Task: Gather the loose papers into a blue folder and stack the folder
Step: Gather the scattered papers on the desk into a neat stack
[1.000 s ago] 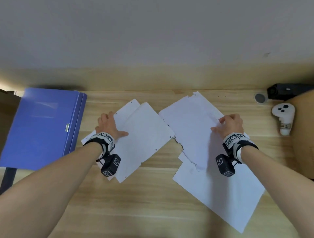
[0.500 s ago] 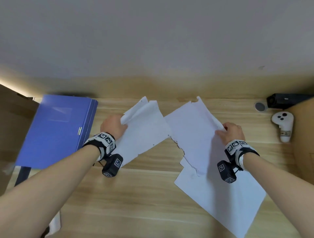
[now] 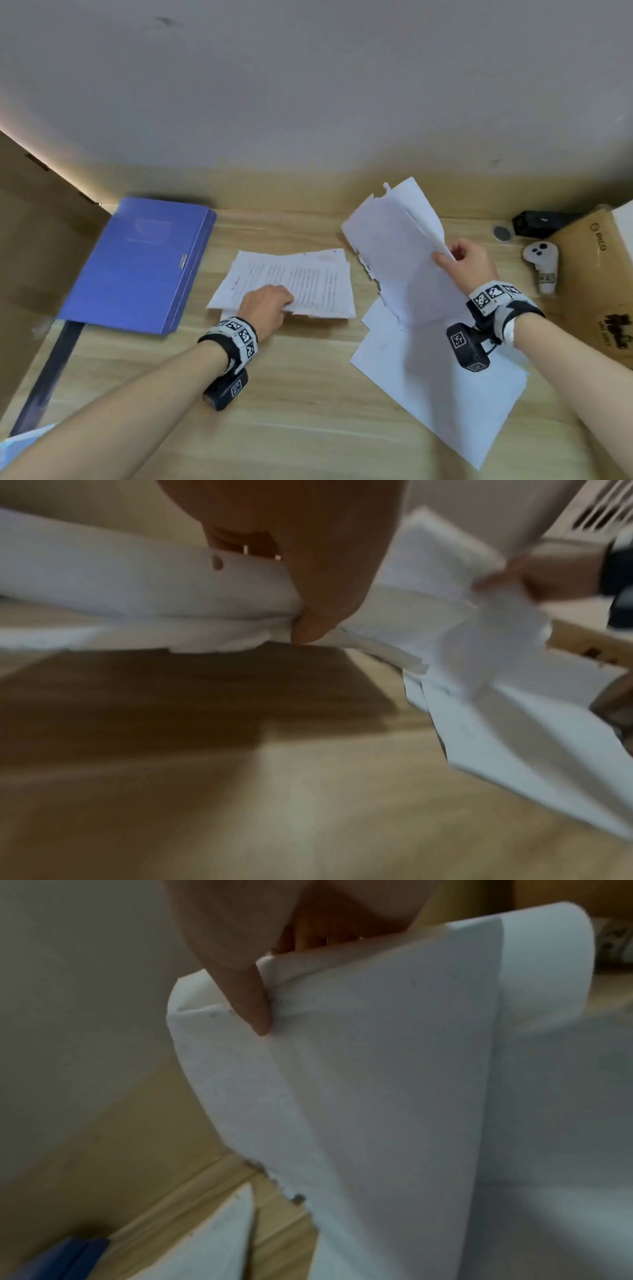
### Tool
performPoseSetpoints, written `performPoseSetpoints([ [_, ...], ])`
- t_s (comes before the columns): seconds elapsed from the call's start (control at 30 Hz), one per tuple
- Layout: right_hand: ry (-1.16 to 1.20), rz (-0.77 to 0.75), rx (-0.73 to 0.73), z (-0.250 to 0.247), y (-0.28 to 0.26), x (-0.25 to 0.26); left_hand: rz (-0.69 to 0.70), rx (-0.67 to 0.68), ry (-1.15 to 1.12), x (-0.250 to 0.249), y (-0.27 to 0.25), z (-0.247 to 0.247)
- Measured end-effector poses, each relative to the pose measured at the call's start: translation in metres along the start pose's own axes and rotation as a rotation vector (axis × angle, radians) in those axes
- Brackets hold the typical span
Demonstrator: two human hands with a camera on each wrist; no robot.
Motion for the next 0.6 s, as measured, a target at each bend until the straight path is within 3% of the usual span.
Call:
performPoseSetpoints([
  [0.1,0.086,-0.123,-0.057,-0.020,-0.014,0.024,-0.025,0.226,0.048,0.002,-0.021,0.060],
  [0.27,-0.005,-0.369,-0.113,-0.030,-0.058,0.083,-0.034,0.284,-0.043,0.006,-0.041,0.086],
  [0.4,-0.150,-0.512,0.009,0.028,-0.089,0.116,-0.010,0.286,-0.162,0.010,-0.051,0.075],
  [0.6,-0.356,-0.596,0.279,0.155,-0.138,0.123,0.012,0.109,-0.340,0.025,-0.077,0.059],
])
Point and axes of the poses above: each hand's wrist, its own y-axis towards the middle knuckle, its own z-axis out of the palm, x = y × z, the point moved 5 cm from there along y, towards the middle knuckle, and after that the axes turned 11 degrees about -y, right-handed, at the moved point
